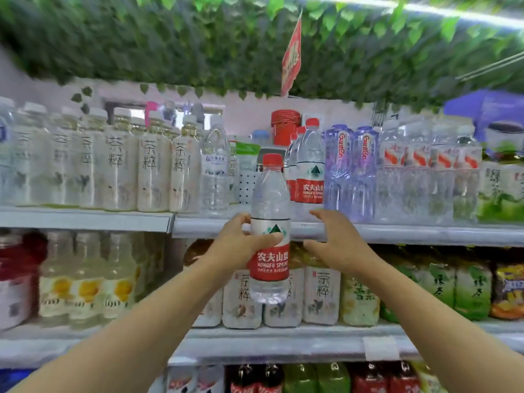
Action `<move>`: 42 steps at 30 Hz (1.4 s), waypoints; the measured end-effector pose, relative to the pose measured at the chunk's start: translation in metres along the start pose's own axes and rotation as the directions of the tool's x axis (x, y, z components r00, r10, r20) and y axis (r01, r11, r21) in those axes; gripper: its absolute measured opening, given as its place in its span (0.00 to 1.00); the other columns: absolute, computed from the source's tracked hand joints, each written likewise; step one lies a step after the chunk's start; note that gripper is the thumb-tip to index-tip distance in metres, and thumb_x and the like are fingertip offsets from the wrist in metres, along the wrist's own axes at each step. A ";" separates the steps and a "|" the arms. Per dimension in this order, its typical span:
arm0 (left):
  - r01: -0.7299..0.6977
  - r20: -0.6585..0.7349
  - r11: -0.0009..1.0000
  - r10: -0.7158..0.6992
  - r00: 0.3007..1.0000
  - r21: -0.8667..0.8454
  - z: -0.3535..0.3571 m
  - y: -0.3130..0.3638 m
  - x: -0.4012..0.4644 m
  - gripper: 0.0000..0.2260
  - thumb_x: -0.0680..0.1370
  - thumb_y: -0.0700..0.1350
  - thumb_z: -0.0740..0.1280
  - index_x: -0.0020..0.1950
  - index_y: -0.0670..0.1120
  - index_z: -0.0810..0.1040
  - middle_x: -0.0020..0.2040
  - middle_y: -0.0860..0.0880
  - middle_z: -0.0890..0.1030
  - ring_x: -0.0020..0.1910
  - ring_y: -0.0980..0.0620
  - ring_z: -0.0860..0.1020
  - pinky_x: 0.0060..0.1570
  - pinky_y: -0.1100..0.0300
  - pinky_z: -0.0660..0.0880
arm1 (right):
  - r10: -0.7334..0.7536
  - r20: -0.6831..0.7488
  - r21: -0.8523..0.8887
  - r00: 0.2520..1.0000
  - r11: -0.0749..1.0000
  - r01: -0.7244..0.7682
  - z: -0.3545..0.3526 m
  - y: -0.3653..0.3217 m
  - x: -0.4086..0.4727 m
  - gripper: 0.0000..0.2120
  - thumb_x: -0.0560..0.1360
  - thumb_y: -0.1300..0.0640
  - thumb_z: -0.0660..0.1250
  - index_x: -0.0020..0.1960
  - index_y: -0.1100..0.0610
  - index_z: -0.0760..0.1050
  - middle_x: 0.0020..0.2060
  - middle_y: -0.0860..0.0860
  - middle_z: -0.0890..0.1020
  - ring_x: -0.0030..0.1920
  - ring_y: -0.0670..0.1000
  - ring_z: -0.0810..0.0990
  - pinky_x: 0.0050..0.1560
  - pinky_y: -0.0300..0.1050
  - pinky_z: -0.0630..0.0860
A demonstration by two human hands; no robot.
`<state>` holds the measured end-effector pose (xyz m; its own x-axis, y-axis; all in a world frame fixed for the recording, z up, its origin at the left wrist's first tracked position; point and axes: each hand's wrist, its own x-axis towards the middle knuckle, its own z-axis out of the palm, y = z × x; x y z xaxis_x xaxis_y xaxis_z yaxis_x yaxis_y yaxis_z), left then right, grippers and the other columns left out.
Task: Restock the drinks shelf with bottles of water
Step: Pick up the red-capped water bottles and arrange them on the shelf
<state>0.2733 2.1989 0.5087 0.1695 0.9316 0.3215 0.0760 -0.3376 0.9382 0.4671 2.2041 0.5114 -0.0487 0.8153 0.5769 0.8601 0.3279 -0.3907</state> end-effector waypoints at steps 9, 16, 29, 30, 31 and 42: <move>-0.144 0.041 0.989 0.145 0.989 -0.037 -0.039 0.063 0.075 0.17 0.72 0.44 0.73 0.55 0.49 0.69 0.45 0.49 0.79 0.41 0.54 0.78 0.34 0.59 0.73 | 0.023 -0.027 -0.135 0.999 0.991 -0.026 0.027 -0.030 0.035 0.34 0.74 0.48 0.68 0.75 0.50 0.56 0.73 0.48 0.62 0.72 0.49 0.59 0.73 0.49 0.58; -0.156 -0.020 0.986 0.155 0.988 -0.065 -0.031 0.070 0.131 0.18 0.72 0.44 0.73 0.57 0.45 0.69 0.50 0.46 0.79 0.42 0.52 0.78 0.32 0.59 0.72 | 0.022 0.014 -0.245 1.000 0.969 -0.018 0.039 -0.020 0.049 0.35 0.73 0.46 0.67 0.75 0.47 0.55 0.73 0.46 0.61 0.72 0.49 0.59 0.71 0.56 0.61; -0.103 -0.067 0.995 0.102 0.993 -0.011 -0.003 0.042 0.177 0.20 0.74 0.44 0.71 0.61 0.42 0.69 0.49 0.44 0.79 0.39 0.52 0.79 0.27 0.62 0.72 | -0.165 -0.049 -0.320 0.985 0.937 0.141 0.050 -0.003 0.058 0.31 0.73 0.43 0.66 0.72 0.48 0.59 0.66 0.45 0.67 0.66 0.46 0.62 0.68 0.44 0.60; -0.098 -0.070 0.995 0.097 0.993 -0.009 -0.003 0.041 0.178 0.20 0.74 0.44 0.71 0.61 0.42 0.68 0.49 0.45 0.79 0.38 0.53 0.79 0.25 0.63 0.72 | -0.174 -0.049 -0.319 0.983 0.936 0.150 0.049 -0.002 0.058 0.31 0.73 0.43 0.66 0.72 0.48 0.59 0.66 0.45 0.67 0.66 0.46 0.62 0.68 0.44 0.60; -0.093 -0.071 0.996 0.093 0.993 -0.004 -0.003 0.041 0.178 0.20 0.74 0.44 0.71 0.62 0.42 0.68 0.47 0.46 0.79 0.38 0.53 0.79 0.24 0.64 0.72 | -0.185 -0.047 -0.319 0.982 0.934 0.161 0.049 -0.001 0.058 0.31 0.73 0.43 0.65 0.72 0.48 0.59 0.66 0.45 0.67 0.66 0.46 0.62 0.68 0.44 0.60; -0.109 -0.025 0.963 0.119 0.993 0.248 -0.003 0.025 0.171 0.24 0.70 0.38 0.74 0.59 0.47 0.66 0.48 0.49 0.78 0.43 0.54 0.77 0.38 0.60 0.73 | -0.283 -0.040 -0.347 0.958 0.903 0.253 0.052 0.008 0.053 0.31 0.73 0.43 0.66 0.72 0.49 0.59 0.66 0.45 0.64 0.66 0.47 0.59 0.67 0.42 0.57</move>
<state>0.3011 2.3505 0.5877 0.1528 0.8880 0.4337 0.2983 -0.4599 0.8364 0.4454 2.2745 0.5017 -0.2701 0.6691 0.6923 0.9406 0.3368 0.0415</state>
